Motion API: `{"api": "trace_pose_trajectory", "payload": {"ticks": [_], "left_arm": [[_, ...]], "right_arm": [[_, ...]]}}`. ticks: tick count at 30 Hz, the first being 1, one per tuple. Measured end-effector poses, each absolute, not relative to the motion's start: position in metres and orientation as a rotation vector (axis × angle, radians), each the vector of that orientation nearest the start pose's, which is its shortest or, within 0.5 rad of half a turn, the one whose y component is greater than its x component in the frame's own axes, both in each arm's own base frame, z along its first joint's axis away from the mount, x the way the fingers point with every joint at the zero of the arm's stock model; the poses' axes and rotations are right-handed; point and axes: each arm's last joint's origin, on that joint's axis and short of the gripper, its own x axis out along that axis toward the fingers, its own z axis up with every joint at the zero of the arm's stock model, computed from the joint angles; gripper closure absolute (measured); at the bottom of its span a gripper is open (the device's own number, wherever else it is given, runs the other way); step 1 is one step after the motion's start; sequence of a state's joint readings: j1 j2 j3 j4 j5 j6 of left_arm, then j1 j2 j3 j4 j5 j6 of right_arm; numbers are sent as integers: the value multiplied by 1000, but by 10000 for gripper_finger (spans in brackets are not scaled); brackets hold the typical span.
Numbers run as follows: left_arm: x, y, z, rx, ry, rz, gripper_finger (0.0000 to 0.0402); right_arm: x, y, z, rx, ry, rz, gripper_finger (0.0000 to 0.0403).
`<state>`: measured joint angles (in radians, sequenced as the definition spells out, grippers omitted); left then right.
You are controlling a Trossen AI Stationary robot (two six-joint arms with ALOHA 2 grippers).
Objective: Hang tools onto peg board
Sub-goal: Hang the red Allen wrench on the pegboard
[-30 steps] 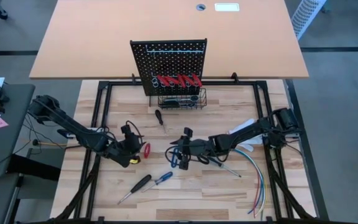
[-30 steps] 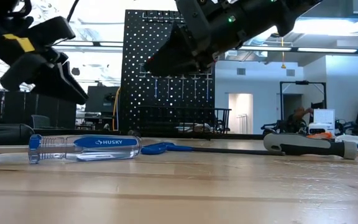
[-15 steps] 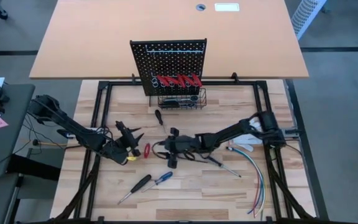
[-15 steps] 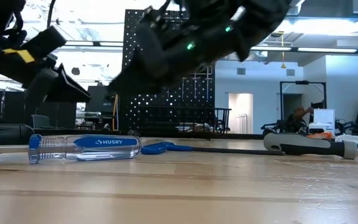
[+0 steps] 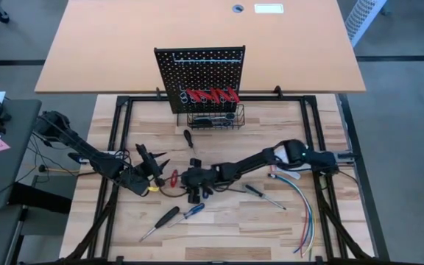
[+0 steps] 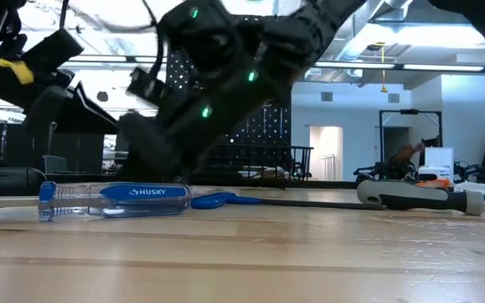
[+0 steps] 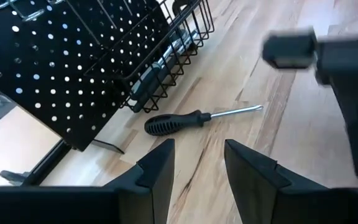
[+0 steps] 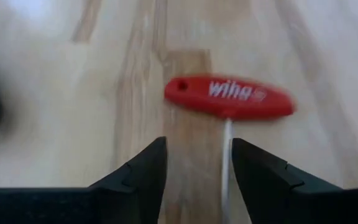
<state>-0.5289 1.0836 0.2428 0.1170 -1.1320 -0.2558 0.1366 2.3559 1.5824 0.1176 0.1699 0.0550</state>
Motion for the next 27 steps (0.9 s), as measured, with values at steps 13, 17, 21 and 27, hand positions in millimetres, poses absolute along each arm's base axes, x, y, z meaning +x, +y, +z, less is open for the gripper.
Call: {"api": "trace_pose_trajectory", "payload": {"ticks": [13,17,21,27], "left_arm": [[155,-60,141,284,409,631,267],[154,-60,141,289,416,630,267],[152,-61,142,286,413,620,267],[139,-57,143,231,357,655,267]], "right_arm": [[503,42,96,28,722,-121,326],[502,41,95,19,723,-142,389],[502,41,96,-21,710,-230,394],[493,32,104,20,591,-273,401]]}}
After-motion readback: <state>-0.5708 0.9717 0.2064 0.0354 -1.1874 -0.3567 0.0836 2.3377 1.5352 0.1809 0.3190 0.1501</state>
